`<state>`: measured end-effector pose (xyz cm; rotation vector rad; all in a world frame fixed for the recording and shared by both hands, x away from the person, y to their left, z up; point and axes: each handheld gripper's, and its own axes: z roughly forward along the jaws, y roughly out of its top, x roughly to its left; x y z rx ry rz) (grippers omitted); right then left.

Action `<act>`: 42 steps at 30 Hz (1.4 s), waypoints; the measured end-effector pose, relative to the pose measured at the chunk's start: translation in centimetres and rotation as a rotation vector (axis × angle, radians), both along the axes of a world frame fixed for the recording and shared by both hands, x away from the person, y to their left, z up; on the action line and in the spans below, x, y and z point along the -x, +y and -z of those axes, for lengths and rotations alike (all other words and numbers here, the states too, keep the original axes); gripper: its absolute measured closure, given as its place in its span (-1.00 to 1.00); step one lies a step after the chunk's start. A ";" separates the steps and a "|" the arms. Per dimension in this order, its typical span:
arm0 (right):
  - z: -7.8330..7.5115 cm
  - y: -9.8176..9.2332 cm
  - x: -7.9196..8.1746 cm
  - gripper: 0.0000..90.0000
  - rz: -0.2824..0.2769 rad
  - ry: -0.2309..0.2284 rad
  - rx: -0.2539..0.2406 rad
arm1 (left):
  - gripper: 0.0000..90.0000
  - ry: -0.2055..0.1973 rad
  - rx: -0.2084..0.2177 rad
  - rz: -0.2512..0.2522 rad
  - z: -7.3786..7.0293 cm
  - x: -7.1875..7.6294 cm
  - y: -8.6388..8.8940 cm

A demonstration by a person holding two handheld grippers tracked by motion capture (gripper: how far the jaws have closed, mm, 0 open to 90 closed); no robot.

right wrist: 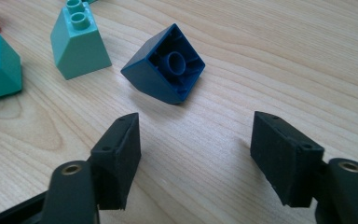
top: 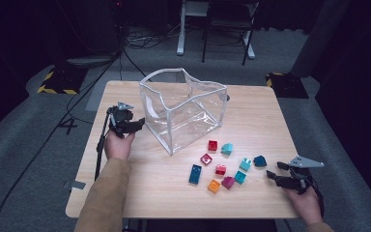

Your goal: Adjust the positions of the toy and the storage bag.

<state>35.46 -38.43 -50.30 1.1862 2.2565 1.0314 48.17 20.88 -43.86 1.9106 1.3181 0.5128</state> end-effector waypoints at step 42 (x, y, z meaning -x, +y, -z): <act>-4.7 8.0 2.5 0.27 -0.276 -0.002 -0.063 | 0.94 -0.026 -0.052 0.197 0.7 12.5 -1.2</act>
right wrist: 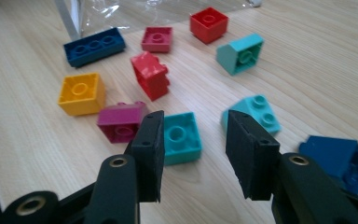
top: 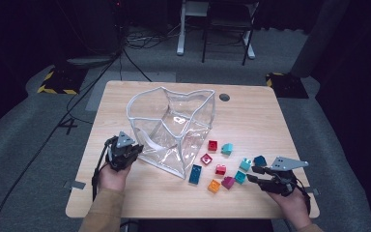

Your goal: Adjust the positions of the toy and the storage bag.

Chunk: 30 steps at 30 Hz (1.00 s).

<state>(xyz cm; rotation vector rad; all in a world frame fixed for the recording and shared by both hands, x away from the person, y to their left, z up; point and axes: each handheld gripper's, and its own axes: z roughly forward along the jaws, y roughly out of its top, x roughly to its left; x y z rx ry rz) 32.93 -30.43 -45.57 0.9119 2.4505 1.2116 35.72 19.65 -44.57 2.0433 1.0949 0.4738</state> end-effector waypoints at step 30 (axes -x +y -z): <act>-0.7 10.4 2.3 0.26 -0.229 0.031 -0.038 | 0.93 -0.010 0.073 0.074 0.4 7.7 -1.1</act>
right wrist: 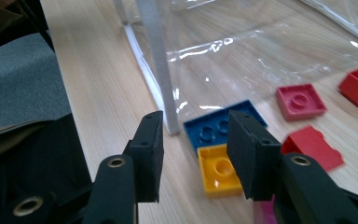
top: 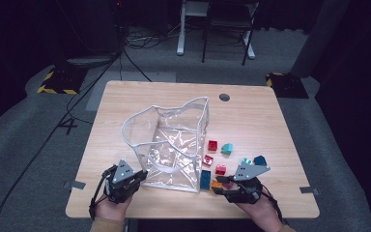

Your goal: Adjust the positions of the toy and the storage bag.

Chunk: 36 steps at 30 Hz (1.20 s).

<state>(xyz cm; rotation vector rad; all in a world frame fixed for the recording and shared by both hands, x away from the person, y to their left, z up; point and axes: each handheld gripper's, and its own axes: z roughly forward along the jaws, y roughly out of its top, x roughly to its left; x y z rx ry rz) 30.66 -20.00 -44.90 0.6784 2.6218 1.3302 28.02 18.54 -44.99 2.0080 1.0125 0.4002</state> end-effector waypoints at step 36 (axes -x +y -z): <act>0.4 0.8 3.2 0.94 0.005 0.008 0.043 | 0.93 -0.001 -0.008 0.126 -0.1 2.3 -3.3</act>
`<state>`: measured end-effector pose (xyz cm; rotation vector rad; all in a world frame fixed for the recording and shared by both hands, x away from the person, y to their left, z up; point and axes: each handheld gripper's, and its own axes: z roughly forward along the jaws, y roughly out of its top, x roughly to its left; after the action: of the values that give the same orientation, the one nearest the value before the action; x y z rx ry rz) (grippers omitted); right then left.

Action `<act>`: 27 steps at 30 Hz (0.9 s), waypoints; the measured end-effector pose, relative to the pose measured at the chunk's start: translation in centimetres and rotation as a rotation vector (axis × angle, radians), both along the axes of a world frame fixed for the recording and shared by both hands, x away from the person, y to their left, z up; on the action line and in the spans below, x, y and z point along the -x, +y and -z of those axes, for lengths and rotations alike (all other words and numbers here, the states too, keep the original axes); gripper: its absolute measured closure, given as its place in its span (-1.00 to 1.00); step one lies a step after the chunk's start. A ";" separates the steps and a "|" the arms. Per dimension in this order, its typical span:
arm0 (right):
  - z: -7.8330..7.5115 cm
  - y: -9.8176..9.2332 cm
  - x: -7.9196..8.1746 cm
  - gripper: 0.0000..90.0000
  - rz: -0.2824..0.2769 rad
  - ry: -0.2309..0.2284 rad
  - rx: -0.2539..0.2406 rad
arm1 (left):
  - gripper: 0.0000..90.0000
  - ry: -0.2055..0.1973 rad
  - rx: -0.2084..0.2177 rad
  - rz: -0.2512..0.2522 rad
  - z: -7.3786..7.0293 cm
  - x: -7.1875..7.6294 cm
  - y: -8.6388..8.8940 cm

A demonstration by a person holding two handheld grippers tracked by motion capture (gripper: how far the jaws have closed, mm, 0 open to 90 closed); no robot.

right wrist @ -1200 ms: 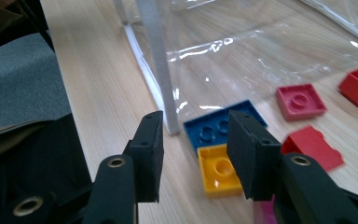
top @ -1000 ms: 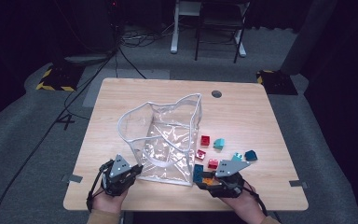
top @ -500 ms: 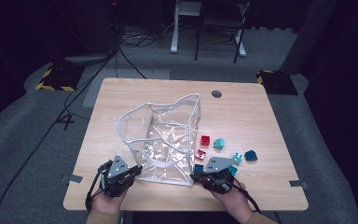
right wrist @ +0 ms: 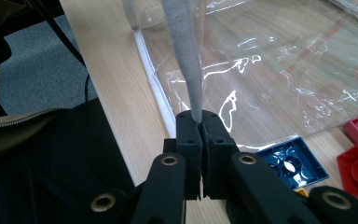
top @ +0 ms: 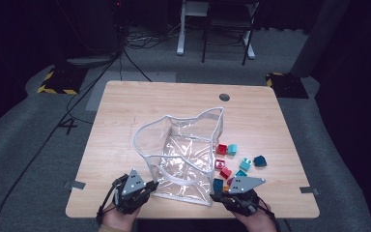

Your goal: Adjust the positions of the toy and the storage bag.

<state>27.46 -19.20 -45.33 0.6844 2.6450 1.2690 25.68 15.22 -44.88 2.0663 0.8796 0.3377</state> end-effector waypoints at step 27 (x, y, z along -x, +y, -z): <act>0.0 -5.0 0.6 0.93 0.105 0.001 -0.009 | 0.93 -0.034 -0.048 0.088 -0.2 -2.6 -4.6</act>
<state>26.83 -24.15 -45.32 0.8134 2.5687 1.2530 28.24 10.63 -44.67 2.1296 0.7644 0.3484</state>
